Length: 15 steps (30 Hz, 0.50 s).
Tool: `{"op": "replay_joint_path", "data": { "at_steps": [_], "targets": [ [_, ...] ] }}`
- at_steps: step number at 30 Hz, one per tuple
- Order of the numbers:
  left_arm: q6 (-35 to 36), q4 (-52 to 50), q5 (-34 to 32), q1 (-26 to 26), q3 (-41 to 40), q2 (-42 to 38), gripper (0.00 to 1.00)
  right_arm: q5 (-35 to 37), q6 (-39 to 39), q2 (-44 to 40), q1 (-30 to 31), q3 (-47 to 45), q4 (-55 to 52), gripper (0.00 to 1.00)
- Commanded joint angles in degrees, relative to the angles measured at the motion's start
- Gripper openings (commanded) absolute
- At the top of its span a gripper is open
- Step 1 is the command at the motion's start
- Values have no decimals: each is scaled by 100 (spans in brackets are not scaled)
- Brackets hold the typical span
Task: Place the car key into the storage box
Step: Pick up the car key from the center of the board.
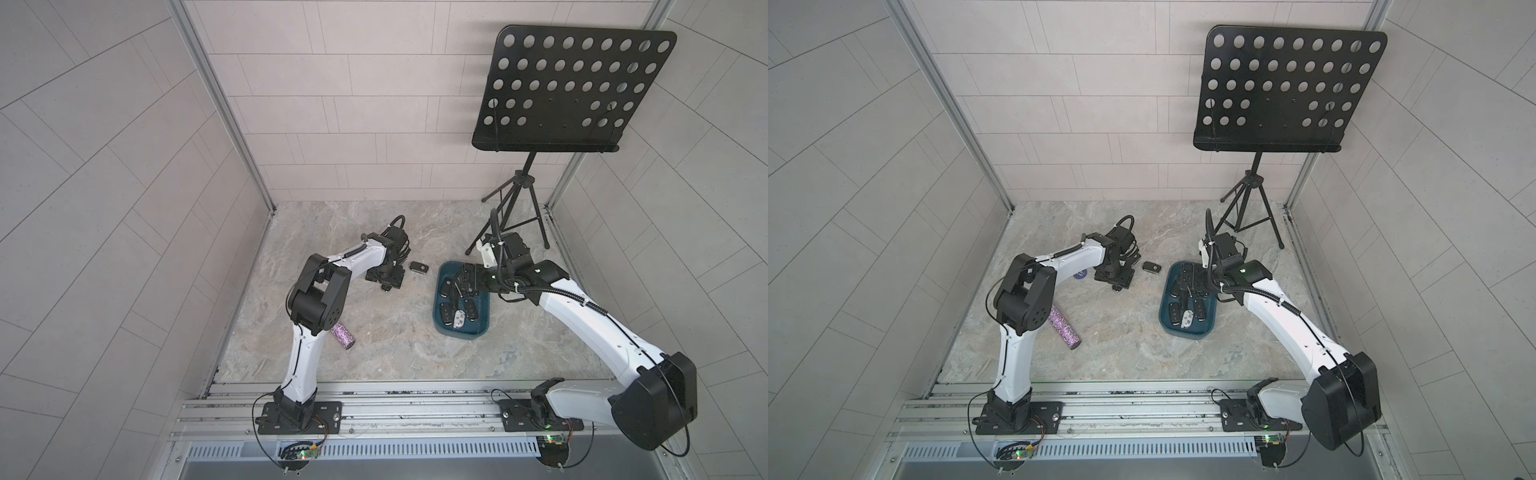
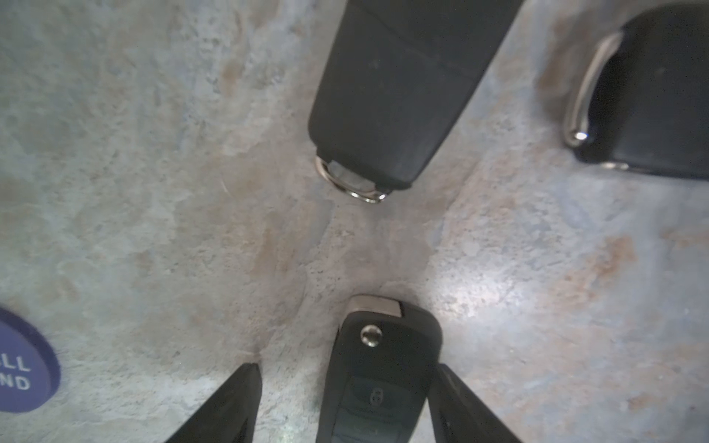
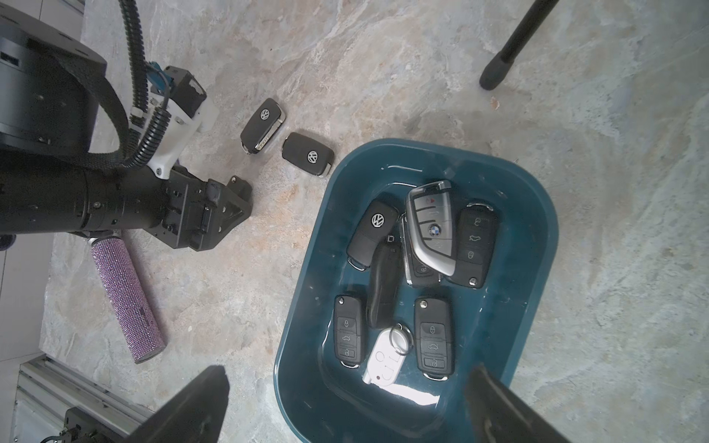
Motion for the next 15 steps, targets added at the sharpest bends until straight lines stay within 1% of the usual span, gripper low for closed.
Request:
{"op": "replay_joint_path", "data": {
  "at_steps": [1,8,10,12,15],
  "targets": [
    [24,-15,-24,-32,166,165,70,138,-12,-38,-23,94,-144,100],
    [50,-15,43,-45,181,197,47,143,-30,2,-73,99,-159,100],
    [51,-16,67,-46,181,202,43,133,-38,39,-75,113,-152,100],
    [51,-20,90,-47,181,198,37,95,-53,69,-69,124,-137,100],
    [27,-37,102,-50,199,163,34,71,-66,123,-80,133,-111,100]
  ]
}}
